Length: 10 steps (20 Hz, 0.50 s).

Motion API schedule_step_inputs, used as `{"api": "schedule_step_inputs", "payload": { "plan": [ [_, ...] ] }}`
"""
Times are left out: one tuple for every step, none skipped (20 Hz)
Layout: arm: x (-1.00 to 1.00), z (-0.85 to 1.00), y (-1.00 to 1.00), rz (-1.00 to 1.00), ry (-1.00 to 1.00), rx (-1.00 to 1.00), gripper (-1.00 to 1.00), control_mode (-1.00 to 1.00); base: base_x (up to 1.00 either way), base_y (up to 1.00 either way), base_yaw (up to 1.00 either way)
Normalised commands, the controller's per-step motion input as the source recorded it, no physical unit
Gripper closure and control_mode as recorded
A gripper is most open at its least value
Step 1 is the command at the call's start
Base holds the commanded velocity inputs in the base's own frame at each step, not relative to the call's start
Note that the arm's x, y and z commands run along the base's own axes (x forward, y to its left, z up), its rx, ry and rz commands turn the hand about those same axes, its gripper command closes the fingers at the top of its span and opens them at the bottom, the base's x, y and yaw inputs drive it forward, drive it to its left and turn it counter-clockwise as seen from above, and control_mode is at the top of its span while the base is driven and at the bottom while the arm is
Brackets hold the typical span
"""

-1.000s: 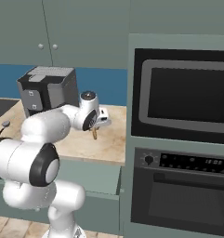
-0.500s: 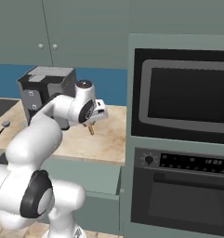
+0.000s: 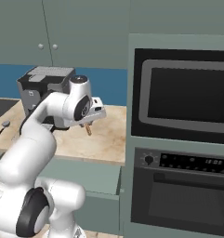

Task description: Organize the utensils by type. Pick up the wooden spoons from the counter and place them in the open cabinet. Then pick up the metallic utensils from the counter and place them in the open drawer.

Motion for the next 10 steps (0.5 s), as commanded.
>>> {"api": "schedule_step_inputs", "payload": {
  "plan": [
    [0.00,0.00,0.00,0.00,-0.17,0.00,1.00,-1.00,0.00,0.00,0.00],
    [0.00,0.00,0.00,0.00,0.00,0.00,1.00,-1.00,0.00,0.00,0.00],
    [0.00,0.00,0.00,0.00,0.00,0.00,1.00,-1.00,0.00,0.00,0.00],
    [0.00,0.00,0.00,0.00,0.00,0.00,1.00,1.00,0.00,0.00,0.00],
    [0.00,0.00,0.00,0.00,0.00,0.00,1.00,1.00,-0.38,0.00,0.00],
    [0.00,0.00,0.00,0.00,0.00,0.00,1.00,1.00,-0.83,0.01,0.10],
    [0.00,0.00,0.00,0.00,0.00,0.00,1.00,1.00,-1.00,0.01,0.14],
    [0.00,0.00,0.00,0.00,0.00,0.00,1.00,1.00,-1.00,0.01,0.15],
    [0.00,0.00,0.00,0.00,0.00,0.00,1.00,1.00,-0.97,0.02,0.24],
    [0.00,0.00,0.00,0.00,0.00,0.00,1.00,1.00,-0.90,0.05,0.36]
  ]
}}
